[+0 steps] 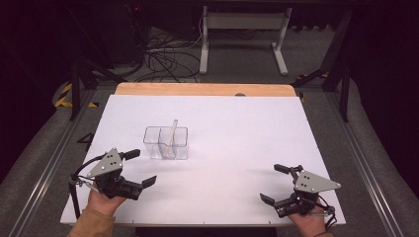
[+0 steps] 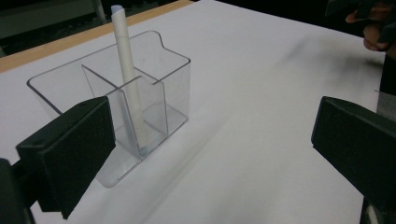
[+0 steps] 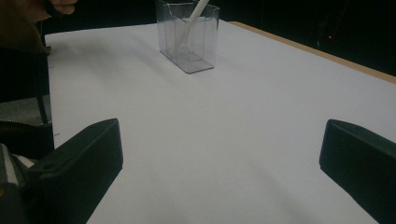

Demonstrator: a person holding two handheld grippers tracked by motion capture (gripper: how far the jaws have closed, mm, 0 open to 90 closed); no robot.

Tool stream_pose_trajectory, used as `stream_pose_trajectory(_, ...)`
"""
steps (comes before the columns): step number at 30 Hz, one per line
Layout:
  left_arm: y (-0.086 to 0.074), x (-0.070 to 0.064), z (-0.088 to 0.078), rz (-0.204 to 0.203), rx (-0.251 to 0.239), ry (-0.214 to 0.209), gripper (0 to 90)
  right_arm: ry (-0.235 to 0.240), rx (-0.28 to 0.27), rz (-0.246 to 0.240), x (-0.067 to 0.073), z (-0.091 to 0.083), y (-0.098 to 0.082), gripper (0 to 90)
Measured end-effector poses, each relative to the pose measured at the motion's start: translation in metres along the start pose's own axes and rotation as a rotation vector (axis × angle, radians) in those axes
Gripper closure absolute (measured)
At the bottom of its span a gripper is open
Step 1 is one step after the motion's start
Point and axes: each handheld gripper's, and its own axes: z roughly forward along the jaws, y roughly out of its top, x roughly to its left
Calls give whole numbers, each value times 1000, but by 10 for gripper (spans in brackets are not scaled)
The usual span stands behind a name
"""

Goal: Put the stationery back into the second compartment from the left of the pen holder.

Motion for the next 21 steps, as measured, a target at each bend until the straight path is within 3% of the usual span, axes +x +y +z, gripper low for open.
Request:
stream_pose_trajectory(7,-20,4,2,-71,-8,-26,5,0,1,-1,0,0,-1,0)
stream_pose_trajectory(11,-32,7,5,-133,-4,-58,5,2,3,9,0,0,-2,0)
stream_pose_trajectory(15,-41,11,6,-142,6,-51,5,2,5,7,0,1,-2,0)
stream_pose_trajectory(21,-50,13,2,-120,26,-42,7,3,17,16,-1,2,-4,0)
